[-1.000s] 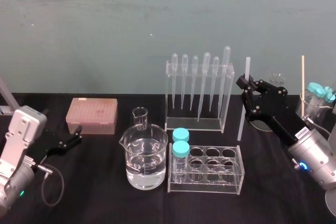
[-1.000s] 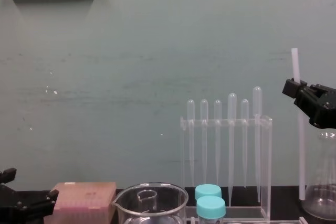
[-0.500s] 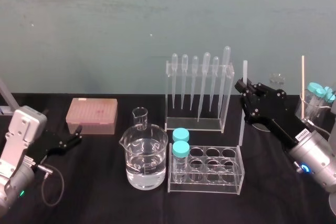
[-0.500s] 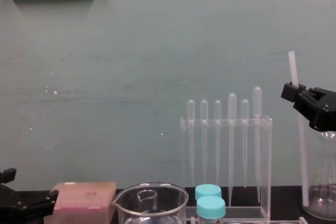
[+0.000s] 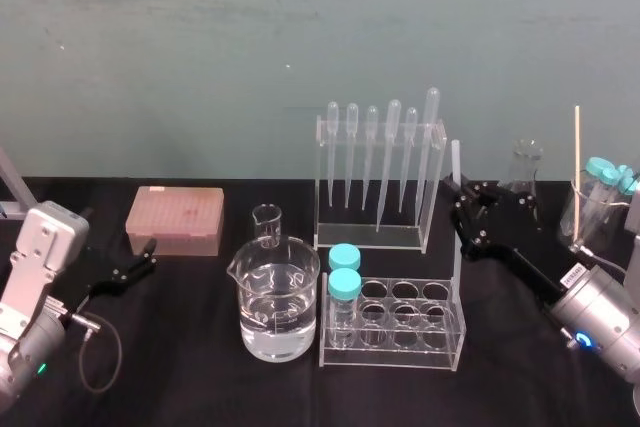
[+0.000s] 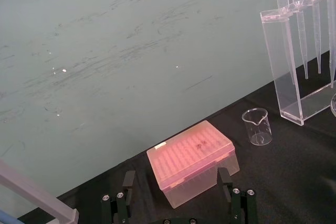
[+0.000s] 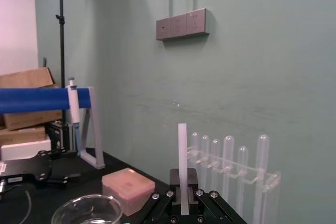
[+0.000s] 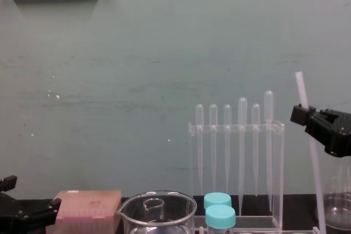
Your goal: Pick up the stirring rod with one hand, then place it down.
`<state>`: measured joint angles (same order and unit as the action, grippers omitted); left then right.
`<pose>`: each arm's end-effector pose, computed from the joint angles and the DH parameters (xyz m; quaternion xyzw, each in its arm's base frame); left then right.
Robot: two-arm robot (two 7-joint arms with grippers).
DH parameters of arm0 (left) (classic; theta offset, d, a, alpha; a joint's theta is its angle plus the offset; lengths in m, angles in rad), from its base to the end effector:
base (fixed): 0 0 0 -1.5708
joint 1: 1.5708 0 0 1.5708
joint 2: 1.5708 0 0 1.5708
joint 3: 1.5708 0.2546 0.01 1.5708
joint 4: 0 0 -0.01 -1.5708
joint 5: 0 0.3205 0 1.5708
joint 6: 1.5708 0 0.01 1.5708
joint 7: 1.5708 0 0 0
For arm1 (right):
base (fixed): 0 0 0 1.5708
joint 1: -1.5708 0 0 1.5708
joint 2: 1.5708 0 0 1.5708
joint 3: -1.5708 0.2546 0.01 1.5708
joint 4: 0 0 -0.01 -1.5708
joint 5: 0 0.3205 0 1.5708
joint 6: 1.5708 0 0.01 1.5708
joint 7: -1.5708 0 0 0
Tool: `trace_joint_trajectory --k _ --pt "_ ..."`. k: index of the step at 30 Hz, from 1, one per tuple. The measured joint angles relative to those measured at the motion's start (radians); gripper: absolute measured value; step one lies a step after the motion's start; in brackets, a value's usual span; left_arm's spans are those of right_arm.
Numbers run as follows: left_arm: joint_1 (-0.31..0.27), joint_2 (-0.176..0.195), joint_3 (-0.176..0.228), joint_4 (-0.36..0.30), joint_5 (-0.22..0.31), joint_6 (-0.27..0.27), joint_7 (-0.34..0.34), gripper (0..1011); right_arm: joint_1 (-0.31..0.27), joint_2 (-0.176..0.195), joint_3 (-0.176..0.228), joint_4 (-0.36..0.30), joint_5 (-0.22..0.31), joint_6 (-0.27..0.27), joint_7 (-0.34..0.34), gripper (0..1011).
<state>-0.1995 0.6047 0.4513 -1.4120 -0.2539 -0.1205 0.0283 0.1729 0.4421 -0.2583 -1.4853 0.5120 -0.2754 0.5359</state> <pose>0.3634 0.0595 -0.2760 0.1415 -0.1325 0.5800 0.7912 0.3739 -0.0473 -0.2381 0.0917 -0.0926 -0.4072 0.9040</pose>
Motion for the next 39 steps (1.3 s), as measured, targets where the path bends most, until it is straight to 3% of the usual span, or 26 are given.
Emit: trace_joint_trajectory --k 20,39 --pt "0.0 0.0 0.0 0.0 0.0 0.0 0.0 1000 0.028 -0.003 -0.037 0.045 0.012 0.022 0.069 69" --pt "0.0 0.0 0.0 0.0 0.0 0.0 0.0 1000 0.081 0.008 -0.108 0.142 -0.057 0.019 0.109 69"
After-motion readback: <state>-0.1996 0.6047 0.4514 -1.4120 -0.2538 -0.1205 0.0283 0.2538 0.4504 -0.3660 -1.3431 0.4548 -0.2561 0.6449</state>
